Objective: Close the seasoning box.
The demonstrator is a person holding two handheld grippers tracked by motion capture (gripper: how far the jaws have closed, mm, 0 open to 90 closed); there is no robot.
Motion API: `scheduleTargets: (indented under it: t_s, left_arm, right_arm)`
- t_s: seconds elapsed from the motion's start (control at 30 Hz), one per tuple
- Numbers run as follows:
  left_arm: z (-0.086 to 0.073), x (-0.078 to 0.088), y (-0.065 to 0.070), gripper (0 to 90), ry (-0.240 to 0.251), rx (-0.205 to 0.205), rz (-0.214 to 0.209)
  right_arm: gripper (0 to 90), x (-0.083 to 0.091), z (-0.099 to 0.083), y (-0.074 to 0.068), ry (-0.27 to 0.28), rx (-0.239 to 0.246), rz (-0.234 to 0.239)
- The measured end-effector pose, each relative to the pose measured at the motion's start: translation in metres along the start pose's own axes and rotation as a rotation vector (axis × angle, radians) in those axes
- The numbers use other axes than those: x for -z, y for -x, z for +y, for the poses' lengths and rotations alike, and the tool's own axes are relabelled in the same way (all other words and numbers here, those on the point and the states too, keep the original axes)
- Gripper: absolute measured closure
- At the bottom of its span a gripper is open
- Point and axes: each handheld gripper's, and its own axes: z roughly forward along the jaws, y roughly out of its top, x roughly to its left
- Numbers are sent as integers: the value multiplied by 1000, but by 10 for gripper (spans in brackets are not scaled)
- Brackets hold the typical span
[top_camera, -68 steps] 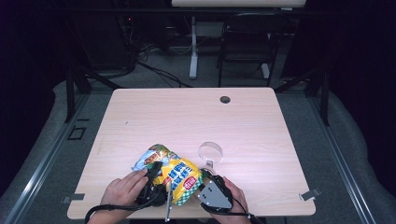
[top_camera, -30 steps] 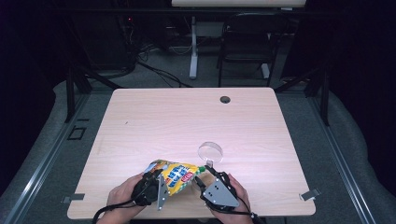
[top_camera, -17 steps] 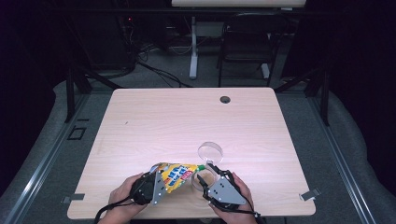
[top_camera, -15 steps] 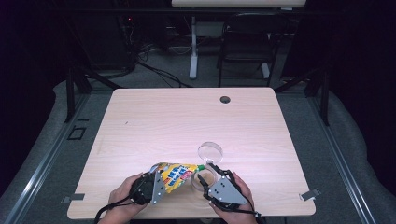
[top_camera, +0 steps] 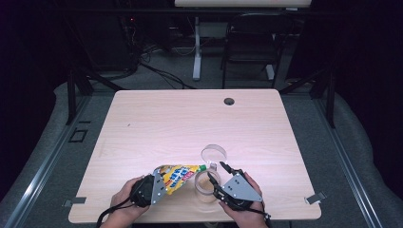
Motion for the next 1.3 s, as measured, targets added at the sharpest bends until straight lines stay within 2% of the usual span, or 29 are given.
scheduleTargets:
  t_s: [0.3, 0.4, 0.57, 0.6, 0.67, 0.7, 0.73, 0.77, 0.87, 0.9, 1.03, 1.17, 1.2, 1.27, 1.3]
  left_arm:
    - [-1, 0, 1, 814, 1, -10, -5]
    - [-3, 0, -1, 814, 9, 4, -9]
    - [-7, 1, -6, 812, 37, 70, -30]
    - [-10, 1, -9, 812, 44, 101, -42]
    - [-11, 2, -11, 811, 51, 114, -47]
    - [-13, 2, -13, 810, 58, 135, -51]
    - [-14, 2, -14, 806, 66, 157, -59]
    - [-16, 2, -15, 806, 74, 173, -66]
    - [-23, 2, -21, 795, 101, 248, -77]
    - [-23, 2, -21, 793, 101, 248, -77]
    - [-32, 1, -27, 788, 143, 364, -101]
    - [-42, 0, -33, 780, 171, 457, -116]
    - [-44, 0, -35, 777, 174, 485, -117]
    - [-48, 0, -37, 774, 178, 514, -120]
    - [-52, 0, -39, 767, 182, 553, -129]
  right_arm:
    - [486, 1, 0, 1, 10, -4, -10]
    - [486, 3, 0, 5, 13, -15, -28]
    - [470, 6, -1, 16, 38, -64, -84]
    - [446, 5, -1, 23, 46, -103, -92]
    - [440, 4, -2, 26, 44, -121, -86]
    - [427, 2, -2, 29, 41, -148, -74]
    - [413, -3, -4, 36, 35, -202, -35]
    - [413, -3, -4, 36, 35, -202, -35]
    - [399, -15, -5, 46, 21, -260, 20]
    - [399, -15, -5, 46, 21, -260, 20]
    - [397, -25, -6, 49, 10, -279, 61]
    - [444, -29, -4, 49, 18, -276, 99]
    - [456, -29, -3, 48, 17, -272, 111]
    - [457, -28, -1, 46, 21, -261, 122]
    - [462, -27, 0, 44, 22, -246, 123]
